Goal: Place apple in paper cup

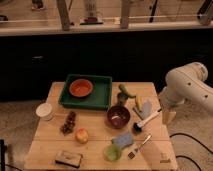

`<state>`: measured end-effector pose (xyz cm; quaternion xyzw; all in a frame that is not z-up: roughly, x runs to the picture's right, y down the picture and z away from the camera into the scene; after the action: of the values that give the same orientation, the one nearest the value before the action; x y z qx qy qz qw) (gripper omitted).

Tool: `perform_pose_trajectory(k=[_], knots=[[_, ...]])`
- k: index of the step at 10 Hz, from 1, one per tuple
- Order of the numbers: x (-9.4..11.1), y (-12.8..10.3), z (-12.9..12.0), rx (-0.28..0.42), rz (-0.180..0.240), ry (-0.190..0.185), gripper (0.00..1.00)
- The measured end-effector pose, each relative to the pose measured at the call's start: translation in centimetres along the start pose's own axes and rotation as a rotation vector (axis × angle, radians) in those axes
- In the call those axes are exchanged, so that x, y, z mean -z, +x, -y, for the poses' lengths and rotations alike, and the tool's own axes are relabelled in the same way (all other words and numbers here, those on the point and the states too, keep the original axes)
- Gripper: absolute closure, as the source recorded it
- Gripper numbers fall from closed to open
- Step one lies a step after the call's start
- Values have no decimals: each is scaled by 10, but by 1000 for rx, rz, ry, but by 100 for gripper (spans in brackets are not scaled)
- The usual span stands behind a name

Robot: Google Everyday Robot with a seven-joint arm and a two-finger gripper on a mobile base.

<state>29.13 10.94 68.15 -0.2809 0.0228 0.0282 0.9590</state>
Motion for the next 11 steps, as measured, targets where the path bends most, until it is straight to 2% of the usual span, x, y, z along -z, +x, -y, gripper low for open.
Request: perform_pose_trajectory(k=[1,2,4,8,10,11], knots=[[0,0,0,1,0,0,20],[1,0,-2,32,-8,-11,20],[2,-7,-3,134,-14,-31,20],[4,-11,-6,177,-29,-52,20],[6,-17,-9,277,-33,-67,20],[6,-19,-9,299,-35,-72,20]])
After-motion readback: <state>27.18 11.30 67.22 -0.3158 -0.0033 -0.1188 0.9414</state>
